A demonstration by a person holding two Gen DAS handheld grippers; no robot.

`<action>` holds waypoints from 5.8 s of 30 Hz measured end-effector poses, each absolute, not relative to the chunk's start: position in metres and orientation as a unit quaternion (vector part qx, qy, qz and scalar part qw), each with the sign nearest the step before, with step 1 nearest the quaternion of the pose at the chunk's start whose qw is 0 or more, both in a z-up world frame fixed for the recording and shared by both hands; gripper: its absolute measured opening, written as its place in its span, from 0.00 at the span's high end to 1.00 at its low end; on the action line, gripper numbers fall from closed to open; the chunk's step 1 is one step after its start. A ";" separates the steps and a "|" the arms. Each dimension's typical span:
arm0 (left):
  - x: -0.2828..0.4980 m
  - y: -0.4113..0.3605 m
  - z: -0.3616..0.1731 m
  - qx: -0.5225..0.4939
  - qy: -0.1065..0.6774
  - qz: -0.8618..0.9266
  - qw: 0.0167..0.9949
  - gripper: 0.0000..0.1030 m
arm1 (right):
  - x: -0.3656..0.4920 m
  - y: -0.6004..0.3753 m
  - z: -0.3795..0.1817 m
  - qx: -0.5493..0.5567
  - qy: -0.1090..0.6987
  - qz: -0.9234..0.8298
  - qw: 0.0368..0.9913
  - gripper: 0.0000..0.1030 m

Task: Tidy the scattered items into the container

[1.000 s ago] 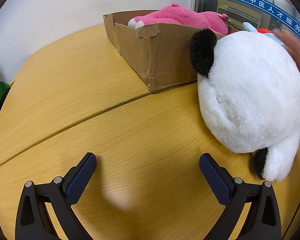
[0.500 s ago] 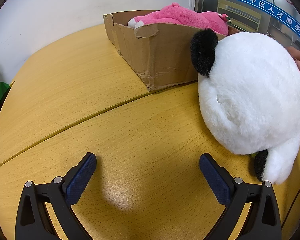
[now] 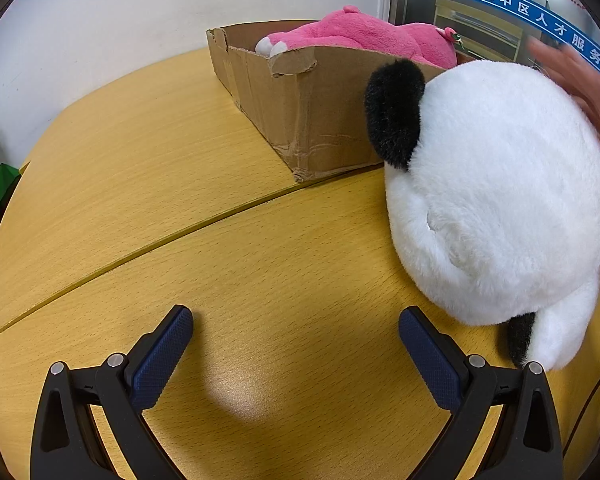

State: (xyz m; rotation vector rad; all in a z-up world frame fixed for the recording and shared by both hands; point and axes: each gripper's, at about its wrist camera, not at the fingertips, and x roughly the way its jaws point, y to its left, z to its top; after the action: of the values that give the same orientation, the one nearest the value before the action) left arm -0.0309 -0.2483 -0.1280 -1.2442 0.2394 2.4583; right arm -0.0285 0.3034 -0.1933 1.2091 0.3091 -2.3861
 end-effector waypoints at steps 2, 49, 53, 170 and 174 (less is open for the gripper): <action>-0.031 -0.248 -0.128 -0.442 0.085 0.873 0.187 0.00 | -0.028 0.303 -0.193 0.438 0.112 -0.864 0.222 0.00; -0.028 -0.248 -0.125 -0.442 0.085 0.873 0.187 0.00 | -0.028 0.304 -0.194 0.438 0.111 -0.864 0.221 0.00; -0.027 -0.248 -0.125 -0.442 0.085 0.873 0.187 0.00 | -0.028 0.304 -0.194 0.438 0.111 -0.864 0.221 0.00; 0.200 -0.045 0.003 -0.317 -0.074 0.935 0.144 0.00 | 0.208 0.159 -0.057 0.313 0.011 -0.949 0.024 0.00; 0.197 -0.047 0.003 -0.320 -0.081 0.932 0.151 0.00 | 0.203 0.159 -0.058 0.317 0.003 -0.948 0.037 0.00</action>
State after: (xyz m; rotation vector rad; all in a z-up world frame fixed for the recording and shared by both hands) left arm 0.1973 -0.0465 0.0028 -0.9174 -0.2313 2.6752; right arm 0.2025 0.1587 -0.0576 0.9718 0.0089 -2.9091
